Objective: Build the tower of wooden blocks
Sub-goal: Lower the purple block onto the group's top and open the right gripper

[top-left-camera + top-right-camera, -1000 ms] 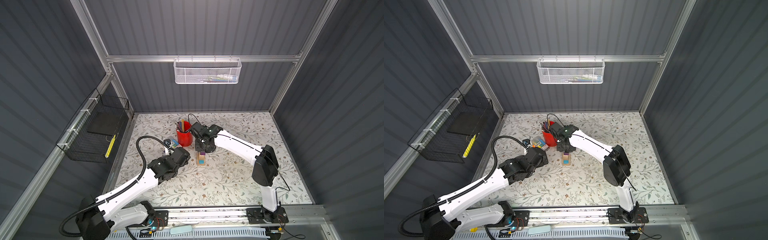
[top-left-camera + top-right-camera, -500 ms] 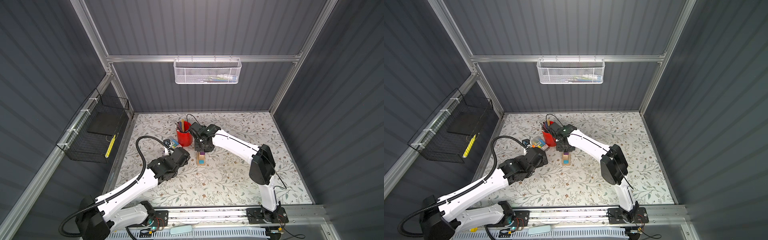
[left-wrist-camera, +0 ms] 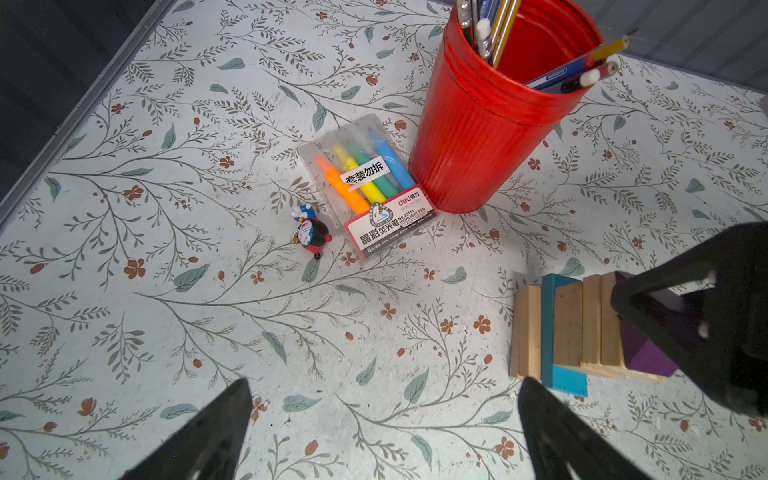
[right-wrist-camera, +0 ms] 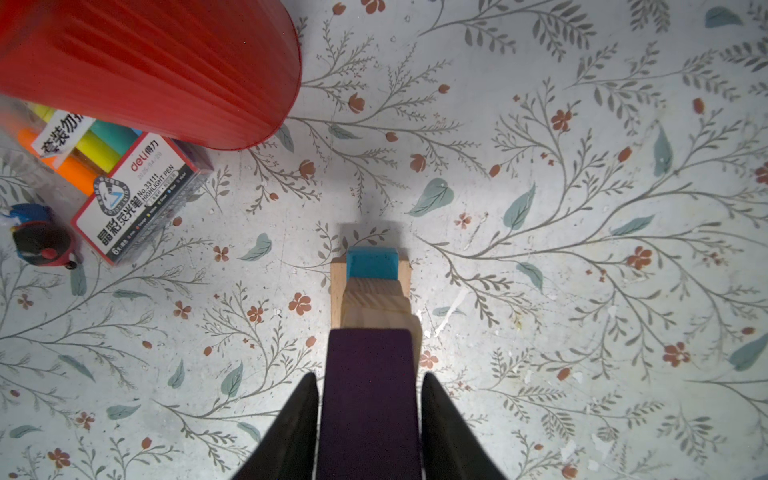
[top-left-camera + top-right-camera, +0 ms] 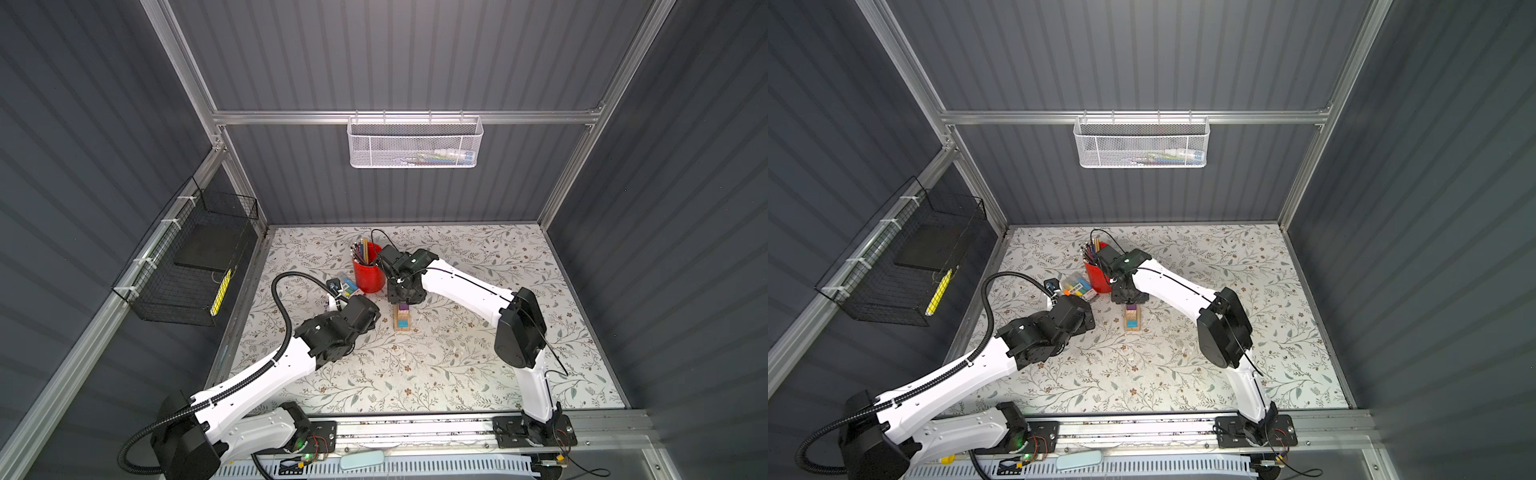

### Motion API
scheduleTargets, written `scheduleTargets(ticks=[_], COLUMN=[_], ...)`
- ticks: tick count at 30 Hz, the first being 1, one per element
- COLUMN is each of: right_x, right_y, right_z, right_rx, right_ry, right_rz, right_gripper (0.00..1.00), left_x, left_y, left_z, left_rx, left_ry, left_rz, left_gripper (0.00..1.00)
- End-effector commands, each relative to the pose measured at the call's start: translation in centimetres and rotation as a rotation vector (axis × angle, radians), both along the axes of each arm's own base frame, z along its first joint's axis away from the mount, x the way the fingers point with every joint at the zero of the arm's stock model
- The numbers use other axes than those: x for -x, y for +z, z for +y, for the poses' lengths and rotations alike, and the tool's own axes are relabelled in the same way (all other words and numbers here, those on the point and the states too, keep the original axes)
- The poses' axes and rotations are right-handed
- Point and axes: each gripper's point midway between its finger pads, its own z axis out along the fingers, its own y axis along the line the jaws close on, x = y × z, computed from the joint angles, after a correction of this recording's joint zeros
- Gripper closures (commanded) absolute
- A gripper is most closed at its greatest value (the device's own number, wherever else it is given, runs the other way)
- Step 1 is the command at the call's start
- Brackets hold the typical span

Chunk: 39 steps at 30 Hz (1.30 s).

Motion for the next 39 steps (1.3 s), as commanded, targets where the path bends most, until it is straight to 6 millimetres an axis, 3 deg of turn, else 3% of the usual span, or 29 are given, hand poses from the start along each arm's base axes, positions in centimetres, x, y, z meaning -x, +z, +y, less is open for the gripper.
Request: scheduleTargets(ticks=[1,15,25,39], right_x=[0.3,0.7,0.8,0.7], right_y=[-0.2,-1.1,-1.6,-2.1], right_z=[0.2,-0.3,-0.8,-0.7], right_rx=[0.007,0.027,0.051,0.037], right_ry=[0.006,-0.011,-0.026,-0.046], right_rz=[0.018,0.043,0.053,0.059], right_gripper=[0.53,0.56,0.49,0.57], left_x=[-0.1,0.0,0.0,0.0], left_y=[0.5,0.5,0.4,0.4], left_z=[0.9,0.9,0.9,0.8], left_rx=[-0.015,-0.013,-0.015,-0.014], left_ry=[0.030,0.032,0.031,0.029], left_rz=[-0.011,-0.013,-0.009,-0.007], left_gripper=[0.00,0.00,0.00,0.00])
